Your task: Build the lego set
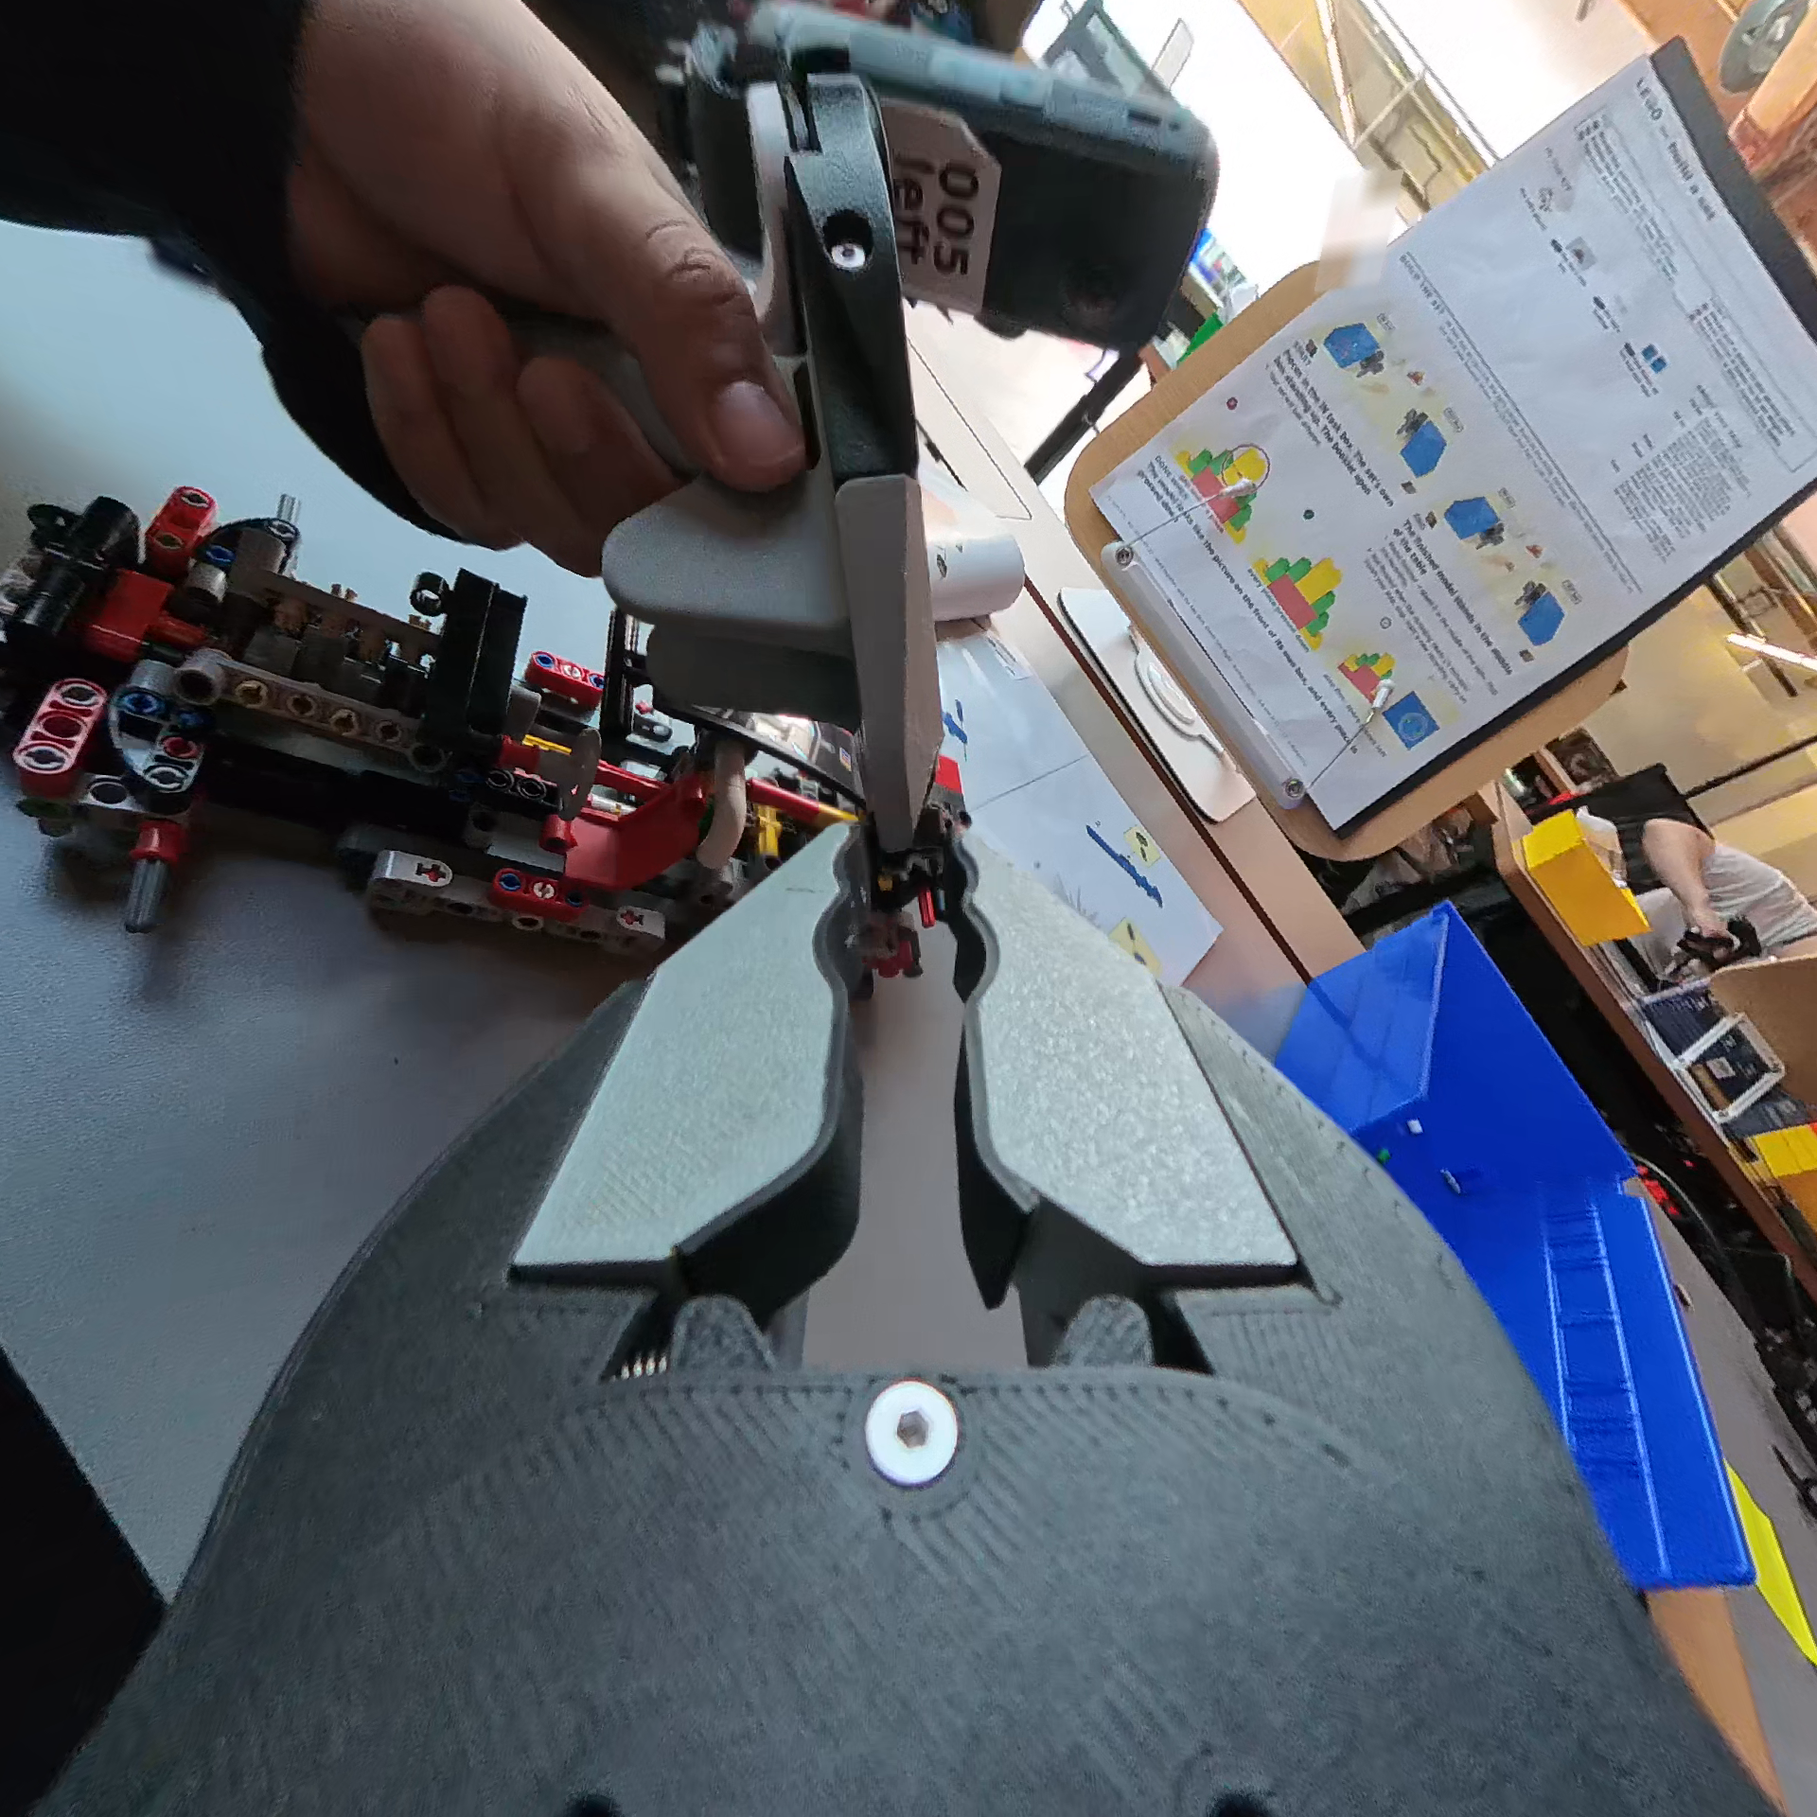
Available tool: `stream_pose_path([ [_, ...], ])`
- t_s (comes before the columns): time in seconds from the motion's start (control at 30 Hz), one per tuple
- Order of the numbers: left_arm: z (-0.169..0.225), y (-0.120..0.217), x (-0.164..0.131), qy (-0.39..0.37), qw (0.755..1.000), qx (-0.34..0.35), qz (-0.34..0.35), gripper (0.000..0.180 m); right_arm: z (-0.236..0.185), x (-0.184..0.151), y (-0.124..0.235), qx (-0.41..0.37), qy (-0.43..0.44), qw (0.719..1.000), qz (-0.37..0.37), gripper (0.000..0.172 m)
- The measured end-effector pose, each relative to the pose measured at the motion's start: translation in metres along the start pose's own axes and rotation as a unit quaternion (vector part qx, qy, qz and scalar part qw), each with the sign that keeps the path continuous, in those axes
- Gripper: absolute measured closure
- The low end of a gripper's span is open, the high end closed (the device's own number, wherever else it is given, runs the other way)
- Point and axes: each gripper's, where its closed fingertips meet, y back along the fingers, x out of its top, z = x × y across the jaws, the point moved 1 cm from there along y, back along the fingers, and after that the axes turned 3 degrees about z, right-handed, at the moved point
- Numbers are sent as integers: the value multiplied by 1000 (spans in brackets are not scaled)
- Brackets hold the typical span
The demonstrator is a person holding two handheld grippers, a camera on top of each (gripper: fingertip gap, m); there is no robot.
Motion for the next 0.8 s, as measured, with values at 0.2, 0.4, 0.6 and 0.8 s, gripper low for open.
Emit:
stream_pose_path([
  [0.2, 17, 4, 1, 33, 995, -93, -8, 175, 2, 16, 9, 27, -31, 997, 72, 160],
  [0.4, 14, 4, 0, 23, 997, -73, -22, 175, 1, 14, 8, 31, -11, 998, 61, 159],
  [0.6, 10, 4, -2, 21, 998, -60, -25, 175, -1, 13, 5, 36, -12, 998, 51, 161],
  [0.8, 9, 5, -3, 25, 998, -57, -23, 175, -2, 12, 4, 37, 3, 998, 46, 160],
])
